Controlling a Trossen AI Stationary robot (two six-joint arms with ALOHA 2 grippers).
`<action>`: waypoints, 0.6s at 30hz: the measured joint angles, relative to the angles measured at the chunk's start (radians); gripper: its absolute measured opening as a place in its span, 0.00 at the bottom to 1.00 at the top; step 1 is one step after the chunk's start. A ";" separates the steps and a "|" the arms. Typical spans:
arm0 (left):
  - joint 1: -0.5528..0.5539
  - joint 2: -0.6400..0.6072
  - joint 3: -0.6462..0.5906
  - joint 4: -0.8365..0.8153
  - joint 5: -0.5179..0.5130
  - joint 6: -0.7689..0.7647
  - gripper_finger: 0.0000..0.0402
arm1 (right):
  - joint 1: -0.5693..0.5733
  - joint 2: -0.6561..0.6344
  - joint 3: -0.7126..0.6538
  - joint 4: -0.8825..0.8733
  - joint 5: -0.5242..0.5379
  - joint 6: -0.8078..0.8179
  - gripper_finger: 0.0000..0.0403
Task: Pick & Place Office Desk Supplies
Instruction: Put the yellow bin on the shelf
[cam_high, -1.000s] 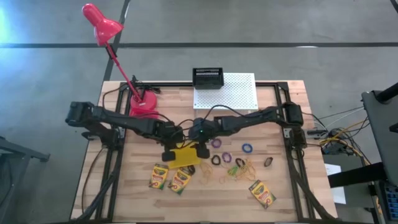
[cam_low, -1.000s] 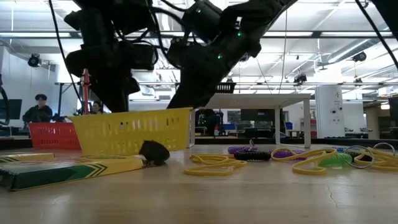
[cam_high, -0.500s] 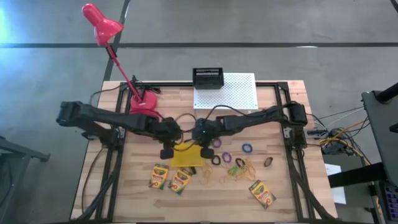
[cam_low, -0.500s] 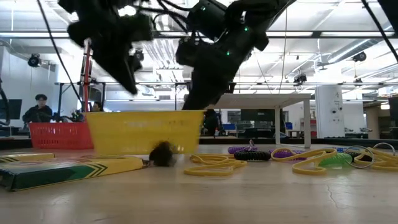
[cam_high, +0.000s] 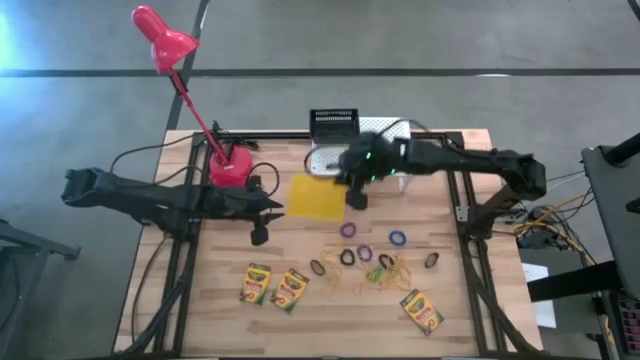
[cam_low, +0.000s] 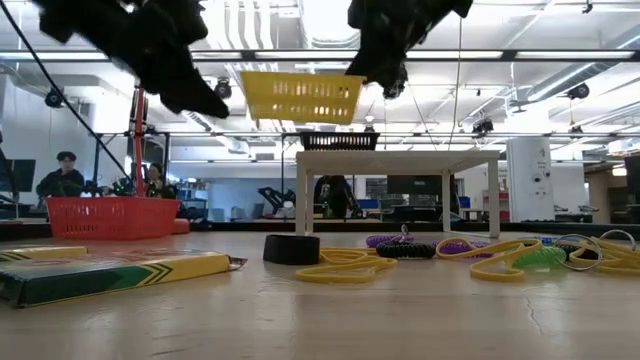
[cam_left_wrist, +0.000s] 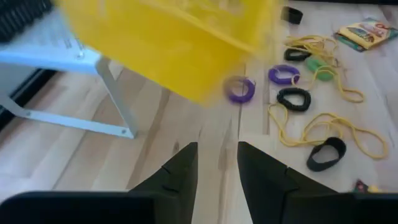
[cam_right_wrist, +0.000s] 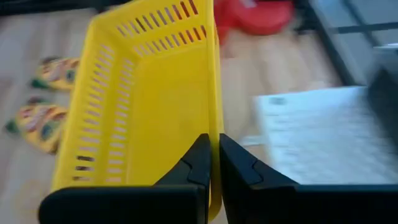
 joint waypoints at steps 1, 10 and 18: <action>0.000 -0.001 -0.026 0.041 0.000 -0.001 0.30 | -0.028 -0.009 0.003 -0.019 0.000 -0.017 0.03; 0.001 0.024 -0.108 0.318 0.000 -0.057 0.30 | -0.230 -0.004 0.071 -0.164 -0.007 -0.189 0.03; 0.001 0.024 -0.107 0.348 -0.003 -0.073 0.30 | -0.280 0.009 0.086 -0.181 -0.082 -0.257 0.03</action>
